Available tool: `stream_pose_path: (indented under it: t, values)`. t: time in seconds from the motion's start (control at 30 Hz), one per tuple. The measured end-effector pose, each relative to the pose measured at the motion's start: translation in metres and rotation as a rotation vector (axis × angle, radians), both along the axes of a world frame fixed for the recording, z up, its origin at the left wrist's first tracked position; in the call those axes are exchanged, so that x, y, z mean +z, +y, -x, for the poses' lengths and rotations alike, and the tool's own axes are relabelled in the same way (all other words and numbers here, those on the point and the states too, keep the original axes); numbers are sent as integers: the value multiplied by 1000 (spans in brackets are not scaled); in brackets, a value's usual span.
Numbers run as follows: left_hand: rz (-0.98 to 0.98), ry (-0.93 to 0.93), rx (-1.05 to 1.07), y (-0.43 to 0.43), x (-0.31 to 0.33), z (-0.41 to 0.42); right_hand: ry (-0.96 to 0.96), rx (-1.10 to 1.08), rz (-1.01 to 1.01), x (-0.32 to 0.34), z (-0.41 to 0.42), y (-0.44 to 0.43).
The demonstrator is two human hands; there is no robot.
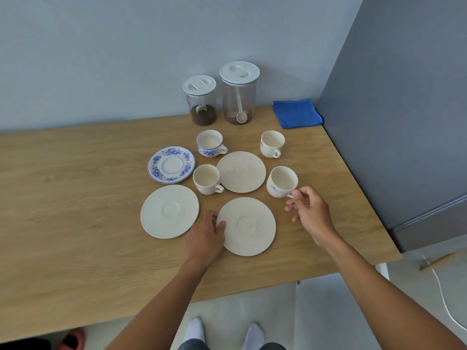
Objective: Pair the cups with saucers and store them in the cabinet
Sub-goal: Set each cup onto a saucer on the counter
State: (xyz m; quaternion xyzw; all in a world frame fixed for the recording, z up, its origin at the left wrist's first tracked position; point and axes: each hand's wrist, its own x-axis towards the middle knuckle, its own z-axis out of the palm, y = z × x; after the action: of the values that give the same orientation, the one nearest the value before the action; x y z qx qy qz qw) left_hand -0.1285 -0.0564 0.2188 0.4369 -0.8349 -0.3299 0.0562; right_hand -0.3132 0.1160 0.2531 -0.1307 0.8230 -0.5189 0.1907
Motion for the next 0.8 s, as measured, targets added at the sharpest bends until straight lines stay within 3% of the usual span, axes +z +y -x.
stream_pose_path:
  t: [0.5,0.7,0.8]
  values:
    - [-23,21,-31,-9,-1,-6,-76,226,-18,-5,-85,-2]
    - [-19,18,-42,-11,-1,-7,-53,222,-39,-8,-90,-7]
    - [-4,25,-56,-12,0,-8,57,247,-79,-9,-88,-3]
